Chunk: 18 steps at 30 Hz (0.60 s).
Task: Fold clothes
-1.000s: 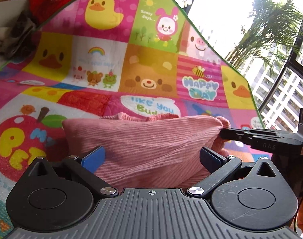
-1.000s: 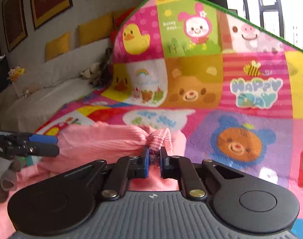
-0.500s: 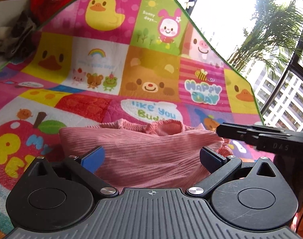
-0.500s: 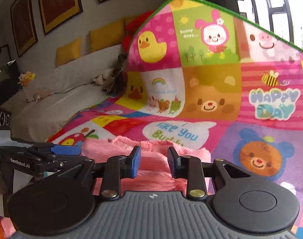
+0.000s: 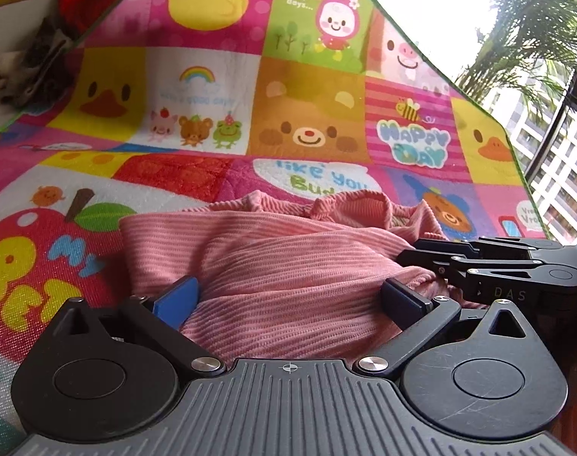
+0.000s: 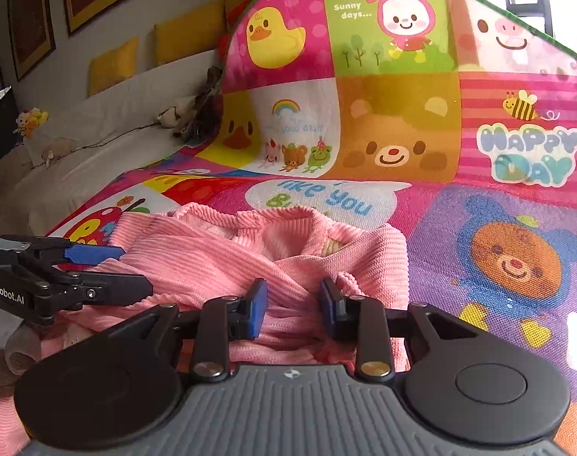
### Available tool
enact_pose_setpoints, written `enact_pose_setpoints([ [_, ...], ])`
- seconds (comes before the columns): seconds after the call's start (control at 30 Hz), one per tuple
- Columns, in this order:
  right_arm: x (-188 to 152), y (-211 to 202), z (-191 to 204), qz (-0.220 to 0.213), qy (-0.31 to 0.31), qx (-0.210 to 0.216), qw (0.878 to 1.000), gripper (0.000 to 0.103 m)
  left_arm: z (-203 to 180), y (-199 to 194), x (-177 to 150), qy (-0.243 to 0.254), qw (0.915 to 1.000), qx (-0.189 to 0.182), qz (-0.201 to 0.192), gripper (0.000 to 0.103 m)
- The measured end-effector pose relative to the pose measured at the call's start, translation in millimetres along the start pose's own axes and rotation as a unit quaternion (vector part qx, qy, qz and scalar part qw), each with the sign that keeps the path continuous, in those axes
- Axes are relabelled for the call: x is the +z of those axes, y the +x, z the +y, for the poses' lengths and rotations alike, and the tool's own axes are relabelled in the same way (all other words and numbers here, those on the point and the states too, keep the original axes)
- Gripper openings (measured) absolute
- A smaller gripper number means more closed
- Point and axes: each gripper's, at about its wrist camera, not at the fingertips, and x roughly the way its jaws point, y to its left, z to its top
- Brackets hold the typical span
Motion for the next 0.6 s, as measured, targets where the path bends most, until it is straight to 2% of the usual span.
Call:
enact_pose_setpoints([
  [0.17, 3.7, -0.2, 4.0, 0.008, -0.010, -0.010, 1.000, 0.030, 2.1, -1.8, 0.5, -0.005, 1.0000, -0.003, 0.000, 0.103],
  [0.27, 20.1, -8.8, 8.2, 0.015, -0.013, -0.010, 1.000, 0.032, 7.8, -13.4, 4.4, -0.035, 0.9993, -0.009, 0.004, 0.103],
  [0.37, 44.8, -13.1, 15.7, -0.009, -0.062, -0.017, 0.998, 0.032, 16.7, -32.8, 10.8, -0.053, 0.9984, -0.013, -0.015, 0.103],
  [0.5, 65.9, 25.6, 13.1, 0.029, -0.071, -0.026, 0.997, 0.032, 28.2, -49.0, 16.3, -0.078, 0.9965, 0.006, -0.027, 0.103],
  [0.6, 61.3, 62.3, 7.2, 0.068, -0.062, -0.034, 0.995, 0.032, 34.7, -56.4, 15.9, -0.094, 0.9952, 0.009, -0.027, 0.103],
])
